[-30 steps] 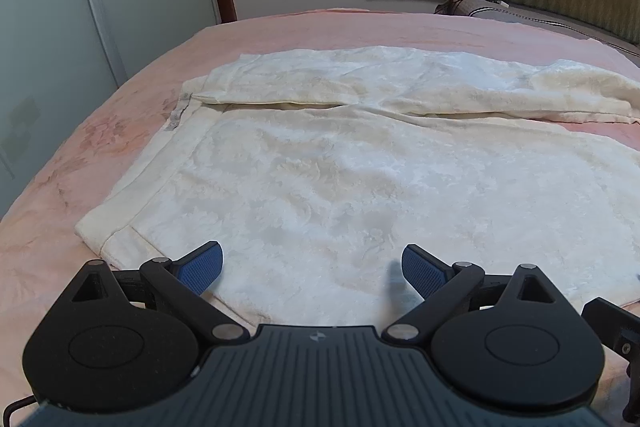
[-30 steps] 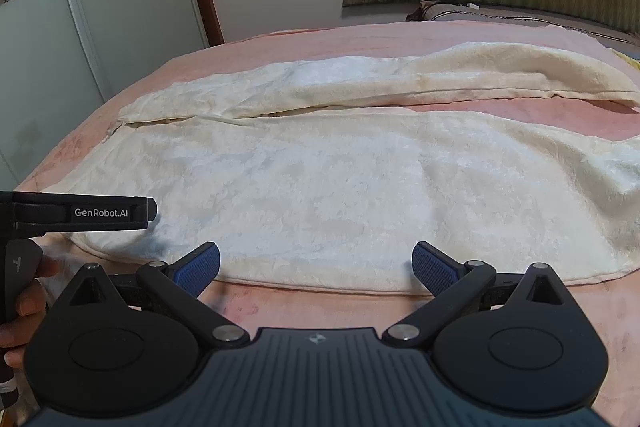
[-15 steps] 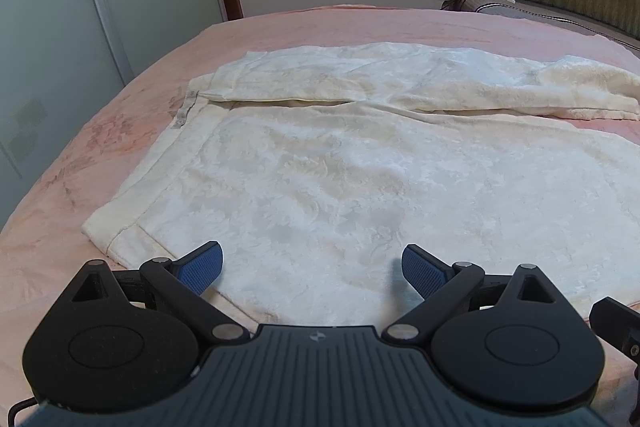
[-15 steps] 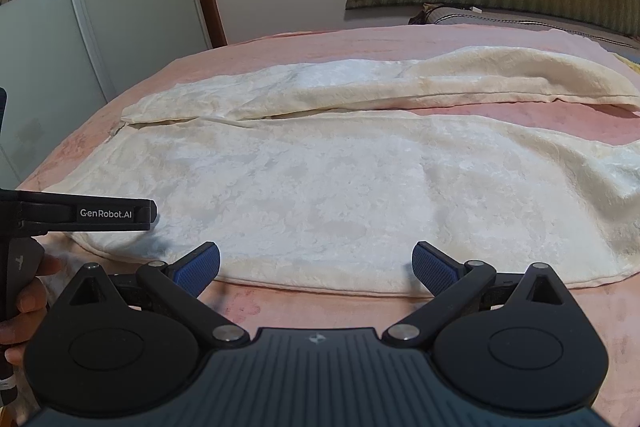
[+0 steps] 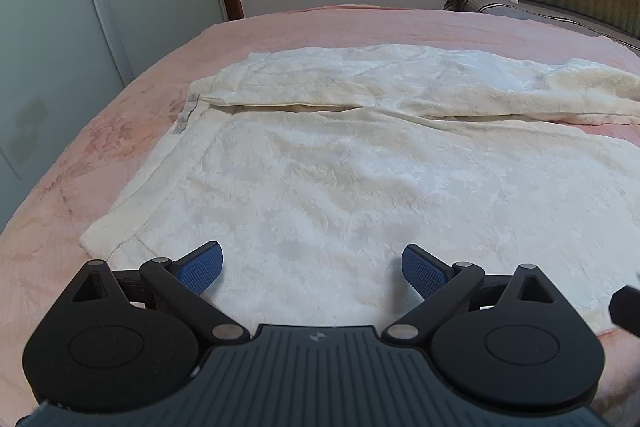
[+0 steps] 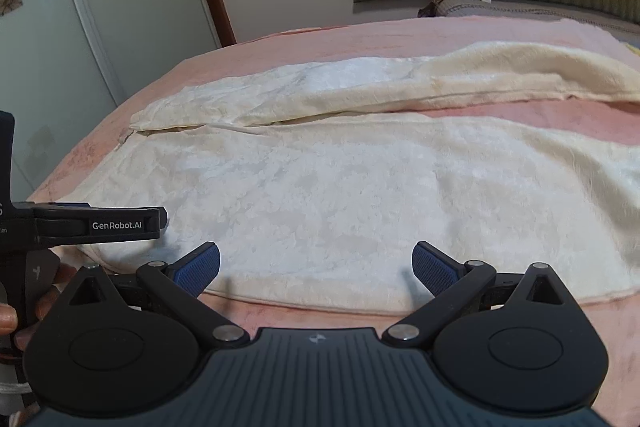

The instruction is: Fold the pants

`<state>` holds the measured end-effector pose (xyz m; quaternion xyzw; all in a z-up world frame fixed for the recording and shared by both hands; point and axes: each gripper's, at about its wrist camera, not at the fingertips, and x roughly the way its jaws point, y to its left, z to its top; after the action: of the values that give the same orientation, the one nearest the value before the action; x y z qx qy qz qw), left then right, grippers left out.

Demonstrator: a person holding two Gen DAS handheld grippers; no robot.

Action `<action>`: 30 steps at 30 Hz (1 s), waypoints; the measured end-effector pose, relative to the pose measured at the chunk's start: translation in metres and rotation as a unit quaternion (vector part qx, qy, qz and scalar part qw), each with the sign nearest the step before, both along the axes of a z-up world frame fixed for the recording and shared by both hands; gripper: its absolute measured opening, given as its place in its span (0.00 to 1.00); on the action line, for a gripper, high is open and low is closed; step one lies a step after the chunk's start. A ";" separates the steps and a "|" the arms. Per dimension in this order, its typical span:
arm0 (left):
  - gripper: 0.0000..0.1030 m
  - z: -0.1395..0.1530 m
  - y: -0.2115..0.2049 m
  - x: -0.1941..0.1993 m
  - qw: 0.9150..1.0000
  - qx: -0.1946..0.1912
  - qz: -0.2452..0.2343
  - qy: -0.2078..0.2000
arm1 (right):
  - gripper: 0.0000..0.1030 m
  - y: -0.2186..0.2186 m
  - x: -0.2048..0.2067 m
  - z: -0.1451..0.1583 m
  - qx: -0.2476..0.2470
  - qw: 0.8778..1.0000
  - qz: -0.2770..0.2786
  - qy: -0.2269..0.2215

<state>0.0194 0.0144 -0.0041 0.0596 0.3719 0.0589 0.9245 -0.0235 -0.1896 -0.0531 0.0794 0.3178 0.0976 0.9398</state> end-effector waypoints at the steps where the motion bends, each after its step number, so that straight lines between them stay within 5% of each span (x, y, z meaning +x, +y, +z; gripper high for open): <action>1: 0.95 0.000 0.001 0.002 1.000 -0.001 0.001 0.001 | 1.00 0.001 0.001 0.002 -0.003 1.000 0.002 -0.005; 6: 0.95 -0.002 0.007 0.011 1.000 -0.004 0.003 0.004 | 1.00 0.001 0.004 0.020 -0.022 0.997 0.001 -0.069; 11: 0.95 -0.003 0.014 0.022 1.000 -0.016 0.008 0.004 | 1.00 0.011 0.004 0.038 -0.092 0.979 0.014 -0.182; 14: 0.95 0.001 0.016 0.026 1.000 -0.018 0.003 -0.011 | 1.00 0.018 0.038 0.025 -0.139 0.985 0.035 -0.099; 17: 0.95 0.006 0.016 0.033 0.999 -0.002 0.004 -0.045 | 1.00 0.014 0.054 0.028 -0.111 0.985 0.063 -0.112; 20: 0.95 0.008 0.016 0.043 0.998 0.007 0.006 -0.059 | 1.00 0.024 0.088 0.039 -0.134 0.976 0.104 -0.135; 24: 0.95 0.001 0.020 0.053 0.998 0.004 -0.002 -0.060 | 0.99 0.040 0.160 0.041 -0.160 0.963 0.173 -0.130; 30: 0.97 -0.022 0.018 0.063 0.998 0.033 -0.015 -0.058 | 0.99 0.052 0.277 0.038 -0.121 0.965 0.213 -0.091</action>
<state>0.0820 0.0327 -0.0259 0.0923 0.3150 0.0610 0.9426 0.2534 -0.1374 -0.0147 -0.1132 0.2499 0.2632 0.9249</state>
